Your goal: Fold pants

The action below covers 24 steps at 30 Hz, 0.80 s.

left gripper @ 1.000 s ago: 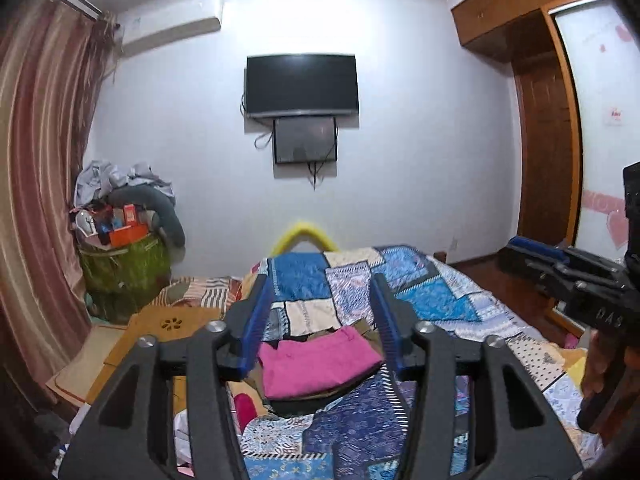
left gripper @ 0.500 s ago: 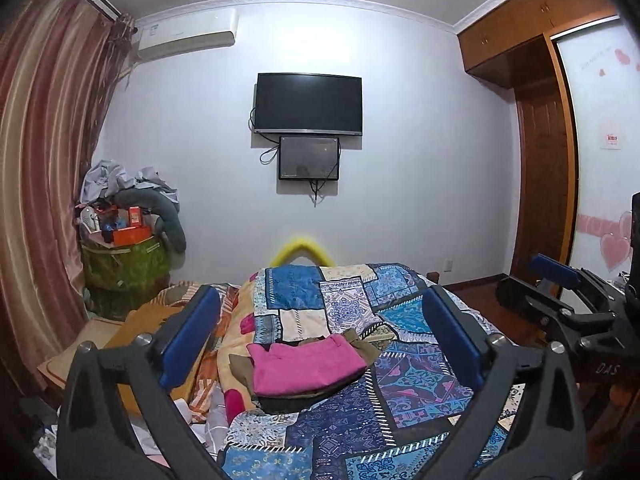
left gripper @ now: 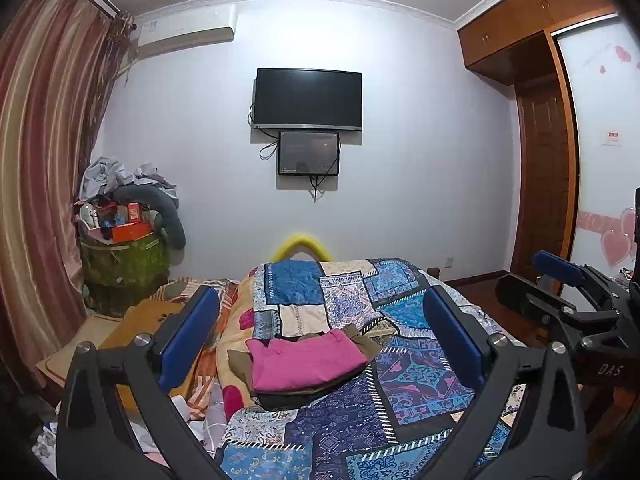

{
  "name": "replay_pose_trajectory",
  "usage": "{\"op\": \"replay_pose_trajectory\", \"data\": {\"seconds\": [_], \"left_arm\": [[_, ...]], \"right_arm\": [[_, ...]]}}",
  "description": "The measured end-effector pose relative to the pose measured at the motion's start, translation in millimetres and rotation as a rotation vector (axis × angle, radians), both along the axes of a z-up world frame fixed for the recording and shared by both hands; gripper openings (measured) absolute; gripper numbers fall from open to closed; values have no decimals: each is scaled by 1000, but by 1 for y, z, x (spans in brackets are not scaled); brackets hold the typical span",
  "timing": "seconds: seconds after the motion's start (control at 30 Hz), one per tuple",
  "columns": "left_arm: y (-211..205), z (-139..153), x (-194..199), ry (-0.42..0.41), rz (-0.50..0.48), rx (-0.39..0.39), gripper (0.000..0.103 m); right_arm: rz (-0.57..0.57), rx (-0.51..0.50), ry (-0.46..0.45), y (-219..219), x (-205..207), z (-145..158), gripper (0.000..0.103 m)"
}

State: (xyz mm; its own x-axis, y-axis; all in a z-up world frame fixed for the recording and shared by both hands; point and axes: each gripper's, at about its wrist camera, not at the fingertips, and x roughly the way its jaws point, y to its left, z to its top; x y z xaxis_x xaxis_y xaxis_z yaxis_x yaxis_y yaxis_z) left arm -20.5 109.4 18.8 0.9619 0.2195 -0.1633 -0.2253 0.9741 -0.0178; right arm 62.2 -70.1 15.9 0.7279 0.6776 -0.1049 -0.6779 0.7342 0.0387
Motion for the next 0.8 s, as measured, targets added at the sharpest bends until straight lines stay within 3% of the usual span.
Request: {"op": "replay_pose_trajectory", "data": {"seconds": [0.8], "left_arm": [[16, -10, 6, 28, -5, -39, 103]], "right_arm": [[-17, -5, 33, -4, 0, 0, 103]]}}
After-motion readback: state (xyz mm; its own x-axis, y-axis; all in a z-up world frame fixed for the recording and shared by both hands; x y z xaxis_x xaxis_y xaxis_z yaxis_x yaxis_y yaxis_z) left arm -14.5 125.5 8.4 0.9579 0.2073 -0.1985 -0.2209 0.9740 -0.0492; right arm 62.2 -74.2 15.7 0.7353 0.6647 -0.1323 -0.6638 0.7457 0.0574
